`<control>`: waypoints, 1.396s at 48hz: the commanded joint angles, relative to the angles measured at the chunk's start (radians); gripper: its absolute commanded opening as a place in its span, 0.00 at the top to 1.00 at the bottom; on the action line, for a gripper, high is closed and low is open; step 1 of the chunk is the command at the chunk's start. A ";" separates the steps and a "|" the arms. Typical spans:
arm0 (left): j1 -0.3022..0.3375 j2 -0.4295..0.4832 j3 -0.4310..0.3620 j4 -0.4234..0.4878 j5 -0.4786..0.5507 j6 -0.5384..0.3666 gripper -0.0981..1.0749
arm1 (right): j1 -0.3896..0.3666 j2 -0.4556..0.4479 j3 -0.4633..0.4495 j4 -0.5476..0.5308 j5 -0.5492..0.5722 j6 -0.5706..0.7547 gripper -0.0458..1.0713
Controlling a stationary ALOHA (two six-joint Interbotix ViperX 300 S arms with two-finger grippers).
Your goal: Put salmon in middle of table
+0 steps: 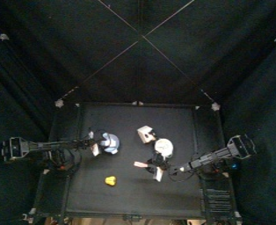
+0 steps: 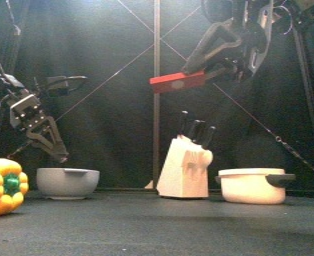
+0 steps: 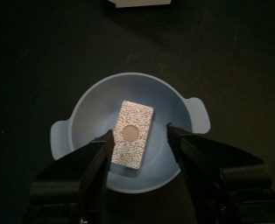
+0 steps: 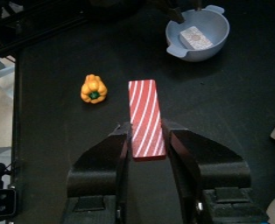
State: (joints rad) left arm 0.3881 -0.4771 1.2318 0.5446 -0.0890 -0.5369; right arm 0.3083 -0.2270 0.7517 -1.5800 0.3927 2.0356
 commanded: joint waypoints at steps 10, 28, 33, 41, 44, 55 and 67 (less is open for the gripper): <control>-0.003 0.000 -0.021 -0.002 -0.008 -0.002 0.18 | -0.003 -0.025 -0.031 0.167 0.011 0.000 0.61; -0.003 0.000 -0.018 -0.002 -0.006 0.000 0.18 | -0.048 0.034 -0.031 0.540 0.127 0.006 0.61; -0.003 0.000 -0.017 -0.002 -0.005 -0.002 0.18 | -0.046 0.101 -0.077 0.612 0.167 0.006 0.61; -0.005 0.000 -0.017 -0.002 -0.003 0.000 0.18 | -0.029 0.245 -0.232 0.744 0.383 -0.011 0.61; -0.005 0.000 -0.017 -0.002 -0.003 -0.002 0.18 | -0.005 0.285 -0.284 0.742 0.468 -0.003 0.61; -0.005 0.000 -0.017 -0.003 -0.003 -0.002 0.18 | 0.066 0.494 -0.468 0.742 0.663 0.011 0.59; -0.006 0.000 -0.015 -0.011 -0.002 -0.002 0.18 | 0.086 0.629 -0.615 0.747 0.796 -0.002 0.48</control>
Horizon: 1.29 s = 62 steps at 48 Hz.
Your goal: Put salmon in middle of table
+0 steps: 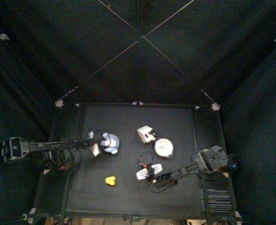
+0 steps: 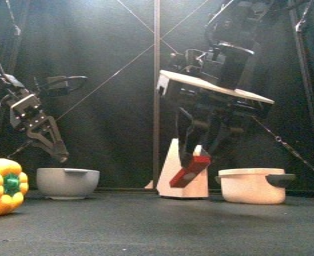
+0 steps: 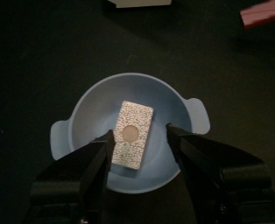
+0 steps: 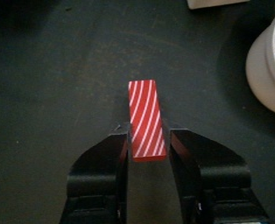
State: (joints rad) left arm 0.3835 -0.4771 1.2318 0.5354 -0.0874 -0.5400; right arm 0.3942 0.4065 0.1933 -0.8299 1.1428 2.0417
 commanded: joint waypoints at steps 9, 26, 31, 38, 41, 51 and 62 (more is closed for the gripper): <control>-0.002 0.000 -0.015 -0.002 -0.003 0.002 0.18 | -0.002 0.006 -0.066 0.000 0.064 -0.002 0.35; -0.002 0.000 -0.015 -0.002 -0.003 0.002 0.18 | -0.008 0.009 -0.048 0.041 0.037 -0.015 0.15; -0.002 0.000 -0.015 -0.002 -0.002 0.002 0.18 | -0.008 0.009 -0.026 0.067 -0.008 -0.015 0.14; -0.002 0.000 -0.015 -0.002 -0.002 0.003 0.18 | -0.012 0.009 0.005 0.097 -0.074 -0.014 0.14; -0.002 0.000 -0.015 -0.002 -0.002 0.003 0.18 | -0.015 0.009 0.015 0.098 -0.121 -0.014 0.14; -0.002 0.000 -0.015 -0.002 -0.003 0.003 0.18 | -0.023 0.012 0.020 0.091 -0.202 -0.015 0.14; -0.002 0.000 -0.015 -0.002 -0.002 0.003 0.18 | -0.021 0.012 0.015 0.089 -0.202 -0.015 0.14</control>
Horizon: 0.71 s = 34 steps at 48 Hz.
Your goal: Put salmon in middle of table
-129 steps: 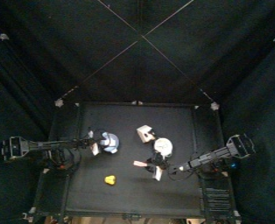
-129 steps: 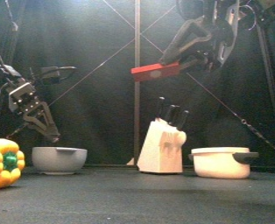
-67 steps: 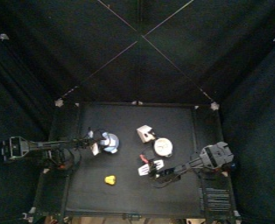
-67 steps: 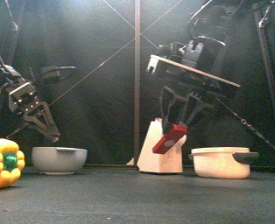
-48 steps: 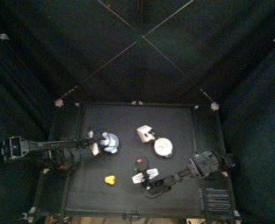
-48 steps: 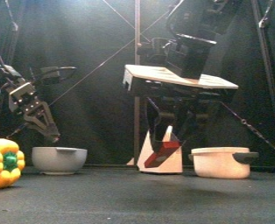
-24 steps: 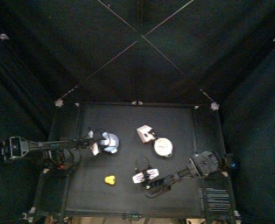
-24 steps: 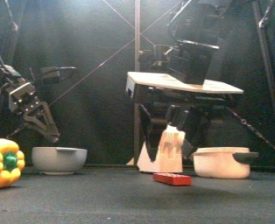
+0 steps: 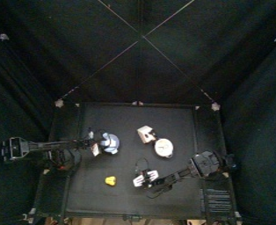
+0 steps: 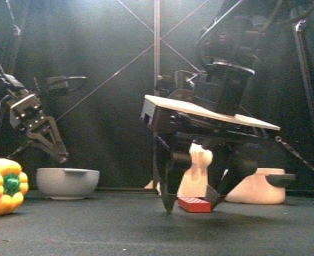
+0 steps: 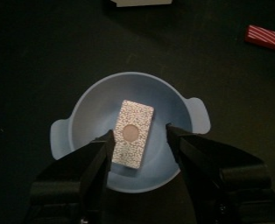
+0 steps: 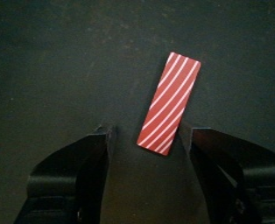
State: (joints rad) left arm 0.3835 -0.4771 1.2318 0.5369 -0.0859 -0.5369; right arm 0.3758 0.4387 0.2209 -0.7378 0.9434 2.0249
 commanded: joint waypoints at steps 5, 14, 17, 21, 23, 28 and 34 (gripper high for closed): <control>0.000 0.000 -0.015 -0.003 -0.003 0.000 0.18 | -0.003 -0.020 -0.014 -0.006 -0.002 0.000 0.14; -0.002 0.000 -0.015 -0.003 -0.003 0.000 0.18 | 0.003 -0.048 -0.015 -0.021 0.055 -0.003 0.14; -0.002 0.000 -0.017 -0.002 -0.005 0.000 0.18 | 0.006 -0.066 -0.020 -0.035 0.083 -0.015 0.14; -0.006 -0.005 -0.020 -0.003 -0.011 0.002 0.18 | 0.015 -0.092 -0.025 -0.040 0.120 -0.049 0.14; -0.015 -0.012 -0.023 -0.003 -0.014 0.000 0.18 | 0.018 -0.104 -0.026 -0.040 0.133 -0.063 0.15; -0.034 -0.026 -0.025 -0.003 -0.021 0.002 0.18 | 0.018 -0.141 -0.023 -0.052 0.161 -0.091 0.15; -0.058 -0.048 -0.025 -0.003 -0.023 0.003 0.18 | 0.015 -0.202 -0.014 -0.069 0.189 -0.155 0.15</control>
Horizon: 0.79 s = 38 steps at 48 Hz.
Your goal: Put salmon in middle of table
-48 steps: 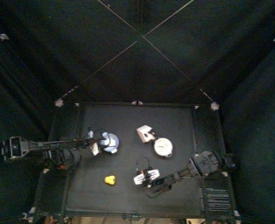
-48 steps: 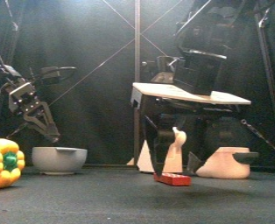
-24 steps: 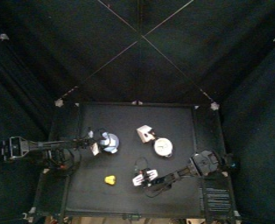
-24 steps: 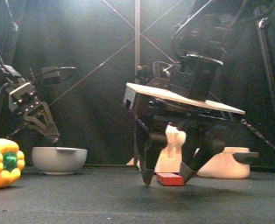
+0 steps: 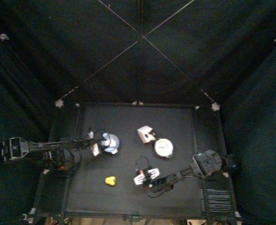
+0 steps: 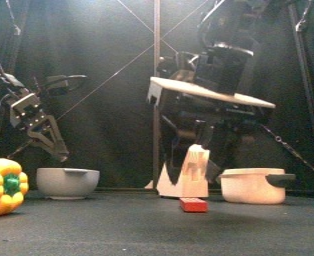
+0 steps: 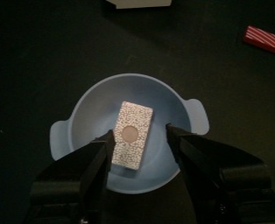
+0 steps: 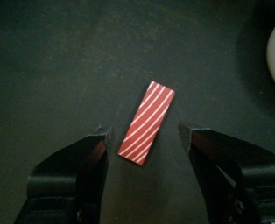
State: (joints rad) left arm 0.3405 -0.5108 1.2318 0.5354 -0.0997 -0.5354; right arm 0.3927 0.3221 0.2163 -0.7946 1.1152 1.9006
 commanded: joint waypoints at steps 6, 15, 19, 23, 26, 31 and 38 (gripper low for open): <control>-0.046 -0.048 -0.025 -0.002 -0.012 -0.003 0.18 | 0.003 -0.155 -0.008 -0.020 0.051 -0.086 0.15; -0.150 -0.129 -0.031 -0.035 -0.037 -0.003 0.18 | 0.051 -0.230 0.003 -0.106 0.133 -0.098 0.15; -0.201 -0.166 -0.041 -0.055 -0.054 -0.003 0.18 | 0.083 -0.252 0.012 -0.135 0.173 -0.100 0.15; -0.245 -0.184 -0.051 -0.072 -0.072 -0.002 0.18 | 0.106 -0.270 0.023 -0.161 0.209 -0.095 0.15; -0.275 -0.186 -0.057 -0.080 -0.086 -0.002 0.18 | 0.127 -0.278 0.035 -0.173 0.232 -0.094 0.15; -0.319 -0.186 -0.077 -0.086 -0.106 0.000 0.18 | 0.153 -0.285 0.049 -0.175 0.259 -0.084 0.15; -0.373 -0.187 -0.100 -0.087 -0.141 0.000 0.18 | 0.179 -0.301 0.075 -0.189 0.284 -0.025 0.15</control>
State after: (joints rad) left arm -0.0061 -0.6964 1.1689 0.4510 -0.2163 -0.5354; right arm 0.5614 0.0752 0.2884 -0.9695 1.3837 1.8484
